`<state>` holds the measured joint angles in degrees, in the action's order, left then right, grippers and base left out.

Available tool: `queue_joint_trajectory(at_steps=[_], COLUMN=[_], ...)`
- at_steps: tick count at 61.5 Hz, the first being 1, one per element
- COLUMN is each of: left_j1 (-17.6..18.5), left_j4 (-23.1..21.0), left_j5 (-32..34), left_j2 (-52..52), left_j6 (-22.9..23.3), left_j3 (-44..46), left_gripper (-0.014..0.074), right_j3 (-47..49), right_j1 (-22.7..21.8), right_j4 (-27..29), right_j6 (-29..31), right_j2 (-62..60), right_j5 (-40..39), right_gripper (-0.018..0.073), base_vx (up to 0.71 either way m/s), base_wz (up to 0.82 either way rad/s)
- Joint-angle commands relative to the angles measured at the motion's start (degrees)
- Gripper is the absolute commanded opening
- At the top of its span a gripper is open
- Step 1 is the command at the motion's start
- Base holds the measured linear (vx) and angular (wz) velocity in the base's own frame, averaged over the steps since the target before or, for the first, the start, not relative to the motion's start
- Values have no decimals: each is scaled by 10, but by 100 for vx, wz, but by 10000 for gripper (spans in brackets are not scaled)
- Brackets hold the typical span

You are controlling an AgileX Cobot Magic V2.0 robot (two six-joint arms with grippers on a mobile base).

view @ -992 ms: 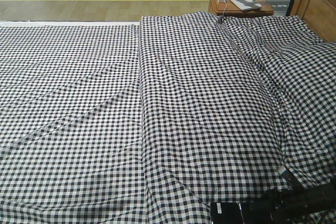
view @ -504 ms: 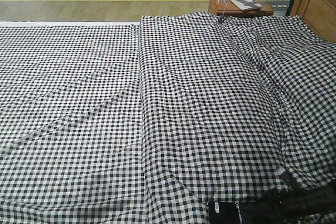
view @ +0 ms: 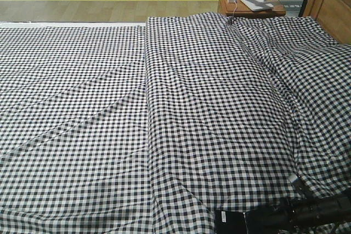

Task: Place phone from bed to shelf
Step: 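Lift the phone with the right gripper up off the bed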

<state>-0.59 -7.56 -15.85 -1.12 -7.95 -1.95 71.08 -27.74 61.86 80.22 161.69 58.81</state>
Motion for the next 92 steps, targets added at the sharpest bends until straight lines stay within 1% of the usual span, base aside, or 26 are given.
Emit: queue_joint_trajectory(at_steps=[1,24,37,63,76,82,92], left_j1=[2,2,2,2,2,2,2], left_j4=[-4,-4,-4,-4,-4,-4,-4], left_j5=[42,42,42,42,42,42,42], left_j2=[-3,-3,-3,-3,-3,-3,-3], left_j6=[2,2,2,2,2,2,2], left_j3=[-1,-1,-1,-1,-1,-1,-1], left_gripper=[1,1,1,1,1,1,1], right_j3=[0,0,-19,-118,-139,-139,-138], right_j1=[-2,-2,-2,-1,1,10,56], right_j4=[1,1,0,3,23,31,32], right_j6=[18,19,-6,-1,-5,-5,-5], right_j2=[-26,-74,-135,-344,-469,-521,-598], right_j5=[81,153,152,152,152,152,152], right_gripper=[-8,-4,-4,-4,-4,-4,-3], base_vx=[0,0,0,0,0,0,0], base_wz=[0,0,0,0,0,0,0])
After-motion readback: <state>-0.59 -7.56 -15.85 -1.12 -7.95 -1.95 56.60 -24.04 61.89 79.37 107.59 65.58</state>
